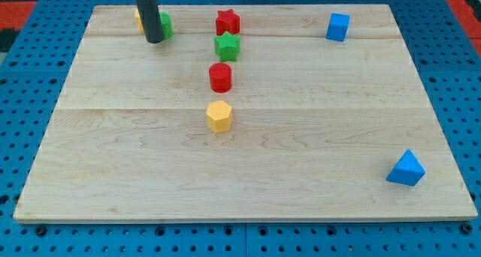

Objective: Move the yellow hexagon to the bottom side of the board

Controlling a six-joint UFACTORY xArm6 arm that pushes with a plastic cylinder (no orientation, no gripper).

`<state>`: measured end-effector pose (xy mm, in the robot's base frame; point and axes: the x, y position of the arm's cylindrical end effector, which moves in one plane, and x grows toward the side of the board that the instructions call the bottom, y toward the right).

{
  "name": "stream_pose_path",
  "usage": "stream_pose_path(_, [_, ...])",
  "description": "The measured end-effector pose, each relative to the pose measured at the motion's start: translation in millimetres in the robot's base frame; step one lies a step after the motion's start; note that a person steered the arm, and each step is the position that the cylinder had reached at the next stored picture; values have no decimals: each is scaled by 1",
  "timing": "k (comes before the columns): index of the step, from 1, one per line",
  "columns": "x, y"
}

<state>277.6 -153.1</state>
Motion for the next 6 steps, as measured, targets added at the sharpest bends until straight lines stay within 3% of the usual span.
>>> stream_pose_path(4, [-14,28])
stream_pose_path(5, [27,54])
stream_pose_path(6, [122,70])
